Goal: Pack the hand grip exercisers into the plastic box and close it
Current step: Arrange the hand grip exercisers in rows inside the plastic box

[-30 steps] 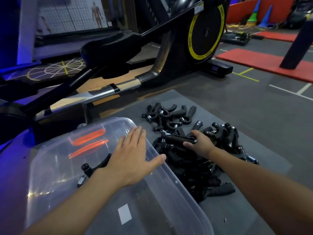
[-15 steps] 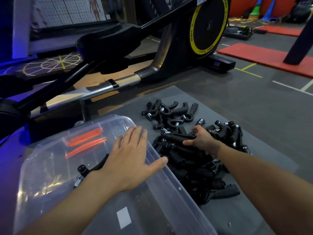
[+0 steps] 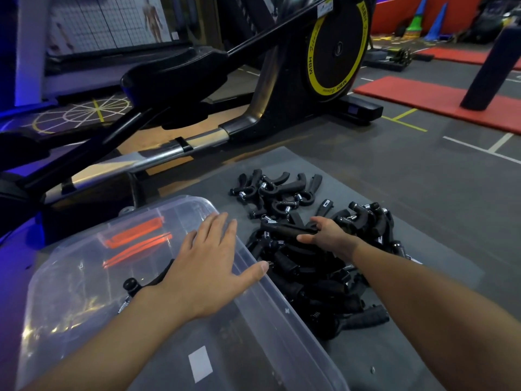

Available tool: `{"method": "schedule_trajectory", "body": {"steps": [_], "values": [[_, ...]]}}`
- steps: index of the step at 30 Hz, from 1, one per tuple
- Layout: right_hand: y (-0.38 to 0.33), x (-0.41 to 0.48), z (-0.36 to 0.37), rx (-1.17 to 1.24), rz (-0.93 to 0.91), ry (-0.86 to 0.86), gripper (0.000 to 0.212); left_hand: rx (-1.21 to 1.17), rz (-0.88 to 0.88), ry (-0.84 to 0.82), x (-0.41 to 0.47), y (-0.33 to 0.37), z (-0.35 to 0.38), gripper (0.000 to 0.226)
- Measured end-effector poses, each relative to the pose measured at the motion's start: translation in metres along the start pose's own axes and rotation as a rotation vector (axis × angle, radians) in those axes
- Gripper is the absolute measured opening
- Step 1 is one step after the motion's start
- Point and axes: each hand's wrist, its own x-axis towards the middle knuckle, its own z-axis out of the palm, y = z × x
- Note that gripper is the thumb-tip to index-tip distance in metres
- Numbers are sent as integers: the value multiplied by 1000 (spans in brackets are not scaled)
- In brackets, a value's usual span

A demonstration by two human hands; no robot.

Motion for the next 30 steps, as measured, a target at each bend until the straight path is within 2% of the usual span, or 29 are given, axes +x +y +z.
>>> {"method": "schedule_trajectory", "body": {"steps": [9, 14, 19, 24, 28, 30], "values": [[2, 6, -2, 55, 13, -35, 102, -6, -13, -46, -1, 3, -6, 105], [-8, 2, 0, -167, -68, -3, 98, -7, -1, -31, 0, 1, -4, 108], [-32, -9, -5, -354, -242, 99, 89, -47, 20, -9, 2, -1, -7, 107], [-65, -35, -22, -274, -428, 169, 86, -241, 10, 110, 6, -16, -21, 90], [-109, -80, -27, -328, -600, 225, 80, -436, -12, 268, 6, -30, -47, 55], [-131, -111, -26, -333, -717, 200, 82, -533, -22, 324, 3, -36, -64, 50]]}}
